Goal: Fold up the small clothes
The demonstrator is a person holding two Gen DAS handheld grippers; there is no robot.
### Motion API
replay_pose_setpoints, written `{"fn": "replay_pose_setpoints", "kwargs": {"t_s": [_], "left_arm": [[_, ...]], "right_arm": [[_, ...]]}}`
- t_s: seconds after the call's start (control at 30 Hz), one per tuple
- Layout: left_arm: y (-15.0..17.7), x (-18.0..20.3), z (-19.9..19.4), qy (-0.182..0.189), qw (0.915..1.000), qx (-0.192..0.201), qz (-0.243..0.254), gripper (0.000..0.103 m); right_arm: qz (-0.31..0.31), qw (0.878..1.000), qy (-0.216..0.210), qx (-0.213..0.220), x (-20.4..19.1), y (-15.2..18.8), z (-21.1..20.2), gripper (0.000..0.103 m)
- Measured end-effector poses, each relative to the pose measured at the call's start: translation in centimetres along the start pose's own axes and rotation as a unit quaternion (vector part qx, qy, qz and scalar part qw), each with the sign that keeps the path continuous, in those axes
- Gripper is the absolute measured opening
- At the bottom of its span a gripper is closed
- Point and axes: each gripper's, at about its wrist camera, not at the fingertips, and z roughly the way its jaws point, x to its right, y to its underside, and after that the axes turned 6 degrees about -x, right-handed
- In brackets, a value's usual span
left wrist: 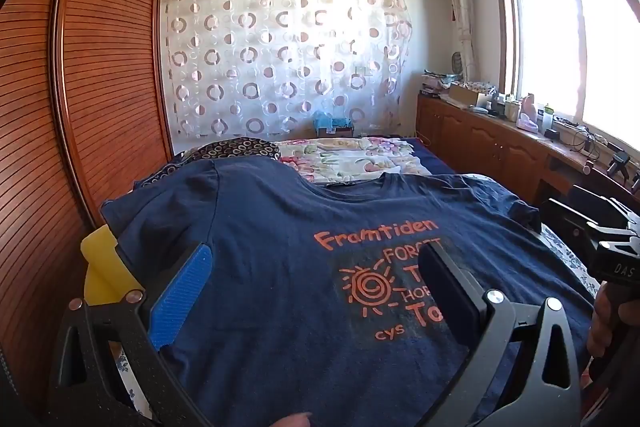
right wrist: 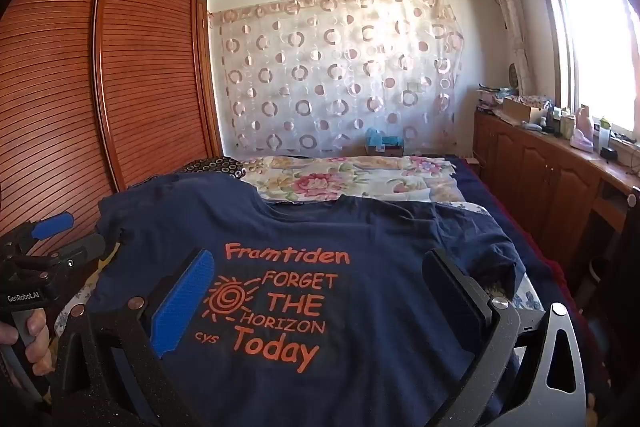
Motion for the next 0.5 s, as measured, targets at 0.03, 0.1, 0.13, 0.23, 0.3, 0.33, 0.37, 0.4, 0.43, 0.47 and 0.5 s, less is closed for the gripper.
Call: {"fn": "replay_pose_setpoints", "kwargs": {"t_s": [0.03,0.1,0.13,0.23,0.3,0.33,0.37,0.4,0.43,0.47,0.5], "left_arm": [[-0.04,-0.01,0.07,0.0,1.0,0.0,0.0,0.103],[0.09,0.07,-0.21,-0.004,0.9999,0.011,0.002,0.103],[0.09,0.1,-0.23,-0.005,0.9999,0.011,0.002,0.103],[0.11,0.25,-0.4,-0.008,0.9999,0.01,0.003,0.103],[0.07,-0.16,-0.18,0.001,1.0,0.007,0.001,0.103],[0.07,-0.17,-0.2,0.001,1.0,0.008,0.001,0.103],[0.07,-0.21,-0.23,0.002,1.0,0.008,0.001,0.103],[0.07,-0.25,-0.25,0.003,1.0,0.008,0.001,0.103],[0.07,-0.27,-0.26,0.002,1.0,0.008,0.002,0.103],[-0.05,-0.18,-0.37,0.001,1.0,0.008,0.002,0.103],[-0.07,-0.21,-0.41,0.001,1.0,0.008,0.002,0.103]], "right_arm": [[0.0,1.0,0.0,0.0,0.01,0.0,0.0,0.103],[-0.001,1.0,0.0,0.0,-0.02,0.0,0.0,0.103],[0.0,1.0,0.001,0.0,-0.02,0.0,0.0,0.103],[0.0,1.0,0.0,0.0,0.01,-0.01,0.02,0.103],[0.001,1.0,0.001,0.0,0.02,-0.01,0.01,0.103],[0.001,1.0,0.001,0.0,0.03,-0.03,0.02,0.103],[0.0,1.0,0.0,0.0,0.01,-0.05,0.03,0.103],[0.0,1.0,0.001,0.001,0.01,-0.07,0.04,0.103],[0.001,1.0,0.001,0.0,0.0,-0.08,0.05,0.103],[0.0,1.0,0.0,0.0,-0.01,-0.11,0.08,0.103],[0.0,1.0,0.0,0.0,0.04,0.08,-0.12,0.103]]}}
